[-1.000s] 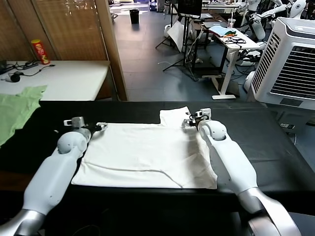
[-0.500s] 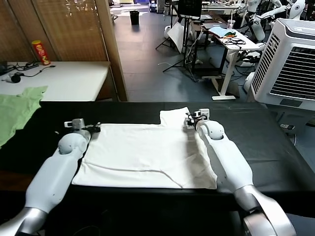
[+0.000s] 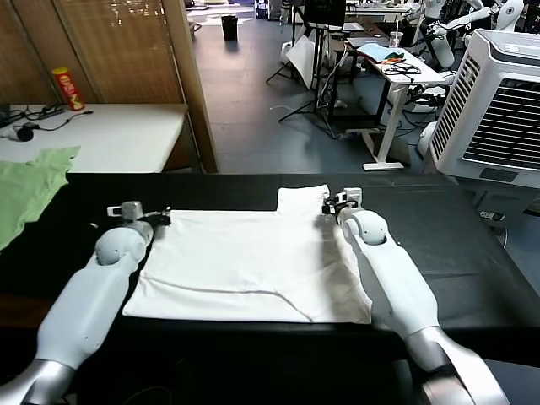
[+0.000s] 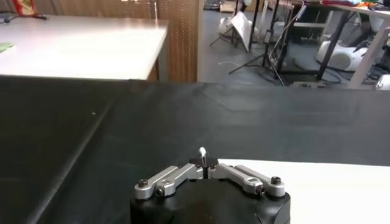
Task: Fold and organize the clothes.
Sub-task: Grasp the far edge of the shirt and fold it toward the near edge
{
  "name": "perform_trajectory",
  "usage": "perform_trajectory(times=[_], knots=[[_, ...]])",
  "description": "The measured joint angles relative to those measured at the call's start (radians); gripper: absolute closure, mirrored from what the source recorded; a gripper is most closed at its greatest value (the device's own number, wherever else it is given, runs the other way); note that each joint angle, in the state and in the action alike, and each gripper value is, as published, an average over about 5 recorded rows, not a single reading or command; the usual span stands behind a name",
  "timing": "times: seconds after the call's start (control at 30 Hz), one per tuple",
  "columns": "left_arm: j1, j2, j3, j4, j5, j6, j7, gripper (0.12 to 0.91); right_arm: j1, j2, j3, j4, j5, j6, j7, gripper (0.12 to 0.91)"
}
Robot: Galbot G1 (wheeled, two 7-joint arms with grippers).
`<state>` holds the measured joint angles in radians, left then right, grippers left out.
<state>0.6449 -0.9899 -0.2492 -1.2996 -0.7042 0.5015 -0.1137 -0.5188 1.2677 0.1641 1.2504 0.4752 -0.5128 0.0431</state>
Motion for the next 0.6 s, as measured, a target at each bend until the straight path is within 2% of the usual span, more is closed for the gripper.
perform_trajectory(times=[0.3,0.6], knots=[[0.172,0.091,-0.085,-0.237,-0.033,-0.003,-0.011,0.903,-0.172,-0.122,0.056,0.281,0.048,-0.044,-0.012,0.903],[0.419,0.176,-0.207,-0.483,-0.05,-0.008,-0.038,0.903,-0.339,-0.208,0.09,0.505,0.066,-0.121,0.044,0.903]])
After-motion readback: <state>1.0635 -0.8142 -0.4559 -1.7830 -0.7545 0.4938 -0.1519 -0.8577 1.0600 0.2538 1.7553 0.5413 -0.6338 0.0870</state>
